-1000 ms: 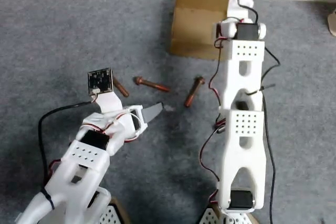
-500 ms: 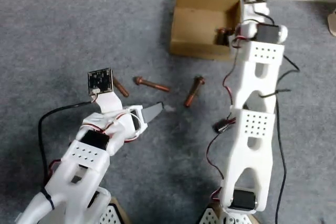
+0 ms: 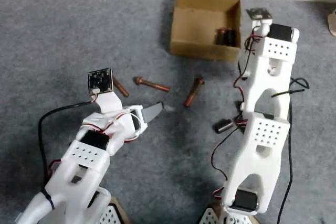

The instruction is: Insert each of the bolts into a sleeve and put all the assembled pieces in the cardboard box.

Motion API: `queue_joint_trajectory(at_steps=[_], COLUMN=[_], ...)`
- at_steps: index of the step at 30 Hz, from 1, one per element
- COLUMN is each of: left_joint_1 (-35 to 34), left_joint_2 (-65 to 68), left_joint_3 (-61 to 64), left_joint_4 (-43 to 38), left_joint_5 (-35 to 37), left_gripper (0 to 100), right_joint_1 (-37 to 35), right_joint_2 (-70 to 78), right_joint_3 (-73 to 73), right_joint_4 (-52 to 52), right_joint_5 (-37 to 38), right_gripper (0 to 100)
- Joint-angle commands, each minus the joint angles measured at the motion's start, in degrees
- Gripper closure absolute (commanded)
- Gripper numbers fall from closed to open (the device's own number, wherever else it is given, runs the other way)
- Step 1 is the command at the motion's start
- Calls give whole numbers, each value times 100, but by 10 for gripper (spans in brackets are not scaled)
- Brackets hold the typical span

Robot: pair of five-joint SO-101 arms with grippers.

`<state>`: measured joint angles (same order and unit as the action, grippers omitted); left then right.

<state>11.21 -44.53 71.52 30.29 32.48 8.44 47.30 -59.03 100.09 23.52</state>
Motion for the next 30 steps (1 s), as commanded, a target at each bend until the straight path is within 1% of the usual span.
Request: queue_joint_trajectory(at_steps=[1, 6, 18, 22, 26, 30], left_joint_1=[-13, -13, -13, -13, -13, -13], left_joint_2=[-75, -75, -75, -75, -75, -75], left_joint_3=[-31, -31, -22, -22, -22, -22], left_joint_4=[-97, -97, -97, -97, -97, -97], left_joint_5=[-35, -35, -35, -35, -35, -35], left_gripper=[642, 642, 642, 642, 642, 642], right_joint_1=[136, 277, 435, 514, 514, 505], right_joint_2=[-444, -470, -532, -1033, -1780, -2369], right_joint_3=[92, 268, 1473, 1851, 2633, 3591], right_joint_4=[75, 92, 92, 84, 57, -558], right_joint_5=[369, 668, 677, 686, 958, 1134], right_gripper=[886, 886, 886, 886, 886, 886])
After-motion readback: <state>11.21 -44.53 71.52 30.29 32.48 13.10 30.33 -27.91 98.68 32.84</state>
